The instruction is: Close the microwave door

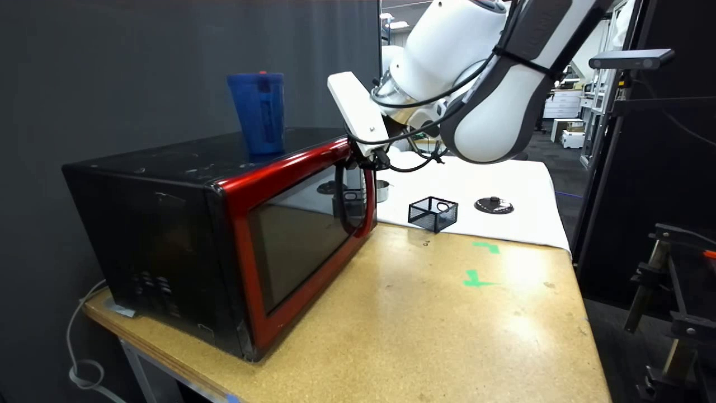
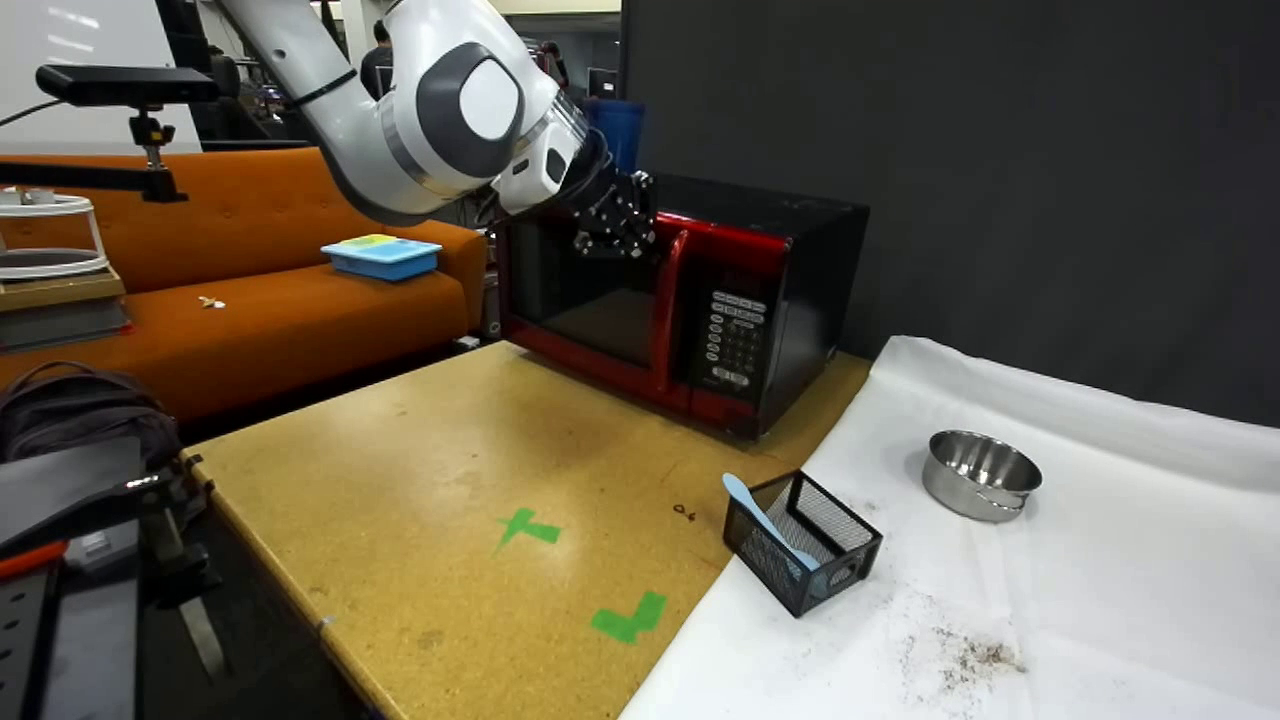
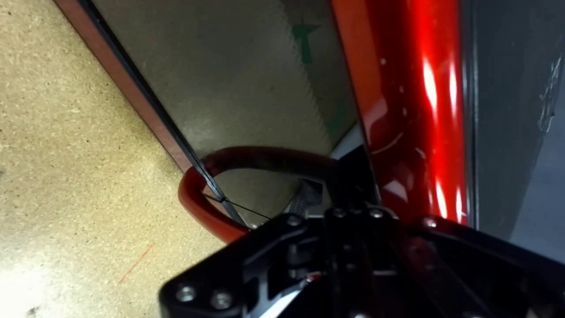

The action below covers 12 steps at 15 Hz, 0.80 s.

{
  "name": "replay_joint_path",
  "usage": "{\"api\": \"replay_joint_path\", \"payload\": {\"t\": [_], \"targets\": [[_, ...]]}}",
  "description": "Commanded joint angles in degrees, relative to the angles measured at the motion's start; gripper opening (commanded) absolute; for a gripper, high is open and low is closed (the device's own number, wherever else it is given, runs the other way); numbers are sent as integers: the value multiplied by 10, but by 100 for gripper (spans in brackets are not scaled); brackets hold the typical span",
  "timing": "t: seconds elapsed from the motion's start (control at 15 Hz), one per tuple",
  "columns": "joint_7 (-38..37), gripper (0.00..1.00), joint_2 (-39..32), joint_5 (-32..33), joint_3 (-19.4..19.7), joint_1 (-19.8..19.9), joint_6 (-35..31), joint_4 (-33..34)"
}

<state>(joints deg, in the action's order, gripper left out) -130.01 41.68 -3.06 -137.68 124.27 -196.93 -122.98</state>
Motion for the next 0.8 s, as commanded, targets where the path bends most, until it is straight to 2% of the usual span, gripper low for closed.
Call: {"api": "replay_joint_path", "payload": {"t": [0.0,0.13,0.33,0.6,0.67,0.73], "targets": [[37,0,0,-1,-41,49,-23,29],[45,0,-13,-2,-53,60,-15,24],[51,0,-67,13,-93,87,10,-7],[33,0,-148,87,-147,132,36,-60],[-3,0,-172,125,-122,106,47,-86],[-8,0,-194,137,-116,99,62,-103]]}}
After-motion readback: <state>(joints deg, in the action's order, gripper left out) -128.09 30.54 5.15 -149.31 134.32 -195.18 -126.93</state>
